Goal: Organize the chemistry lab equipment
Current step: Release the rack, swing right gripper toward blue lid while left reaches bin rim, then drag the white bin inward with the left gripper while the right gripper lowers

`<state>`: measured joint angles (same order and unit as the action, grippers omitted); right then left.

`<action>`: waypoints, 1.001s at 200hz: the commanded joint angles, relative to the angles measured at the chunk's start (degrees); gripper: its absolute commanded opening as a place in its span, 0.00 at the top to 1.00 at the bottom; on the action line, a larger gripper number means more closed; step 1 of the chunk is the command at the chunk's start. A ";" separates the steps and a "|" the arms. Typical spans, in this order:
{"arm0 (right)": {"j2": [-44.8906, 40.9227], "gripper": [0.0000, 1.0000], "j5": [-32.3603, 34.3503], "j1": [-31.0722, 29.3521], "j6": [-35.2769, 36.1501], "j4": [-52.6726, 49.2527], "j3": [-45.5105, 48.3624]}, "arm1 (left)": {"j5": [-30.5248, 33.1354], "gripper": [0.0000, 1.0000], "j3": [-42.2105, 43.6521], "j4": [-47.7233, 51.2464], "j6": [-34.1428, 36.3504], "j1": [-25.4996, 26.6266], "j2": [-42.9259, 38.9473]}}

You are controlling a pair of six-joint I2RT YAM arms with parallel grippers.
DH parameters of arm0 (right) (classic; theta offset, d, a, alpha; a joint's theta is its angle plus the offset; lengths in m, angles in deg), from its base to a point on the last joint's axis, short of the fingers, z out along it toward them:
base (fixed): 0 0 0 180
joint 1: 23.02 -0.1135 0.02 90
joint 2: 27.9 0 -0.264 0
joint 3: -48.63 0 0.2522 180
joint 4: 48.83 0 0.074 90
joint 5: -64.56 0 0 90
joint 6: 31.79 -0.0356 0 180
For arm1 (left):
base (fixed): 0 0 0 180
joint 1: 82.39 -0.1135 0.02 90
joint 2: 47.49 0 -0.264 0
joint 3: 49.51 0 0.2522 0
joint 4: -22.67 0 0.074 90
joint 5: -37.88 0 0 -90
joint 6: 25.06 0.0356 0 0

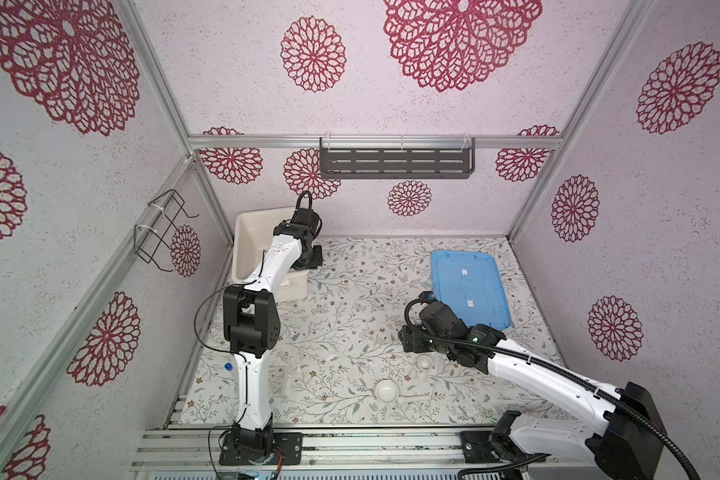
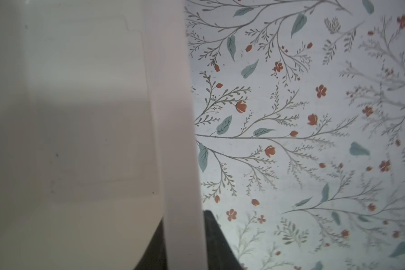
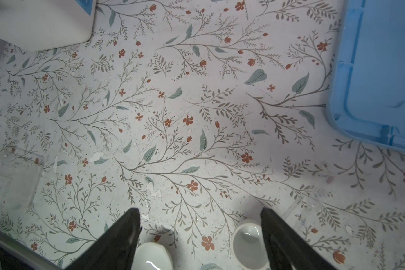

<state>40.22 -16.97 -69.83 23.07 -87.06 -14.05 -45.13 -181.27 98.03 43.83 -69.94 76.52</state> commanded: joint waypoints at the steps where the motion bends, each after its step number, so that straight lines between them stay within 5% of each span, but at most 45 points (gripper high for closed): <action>1: -1.76 0.16 0.42 0.31 0.09 0.58 -0.86 | -2.28 0.78 -2.94 4.75 0.26 1.22 -0.92; 92: 1.17 0.12 6.45 1.45 -9.76 -12.81 -3.21 | -4.43 0.77 6.62 -2.34 -9.43 13.57 -10.40; 200: -9.31 0.14 4.89 6.24 -15.49 -15.77 4.34 | -11.67 0.78 11.33 -19.36 -23.93 25.95 -13.44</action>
<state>32.55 -12.01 -64.28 9.17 -99.91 -9.99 -53.83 -169.71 88.15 25.89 -45.95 64.69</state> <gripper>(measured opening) 0.873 0.222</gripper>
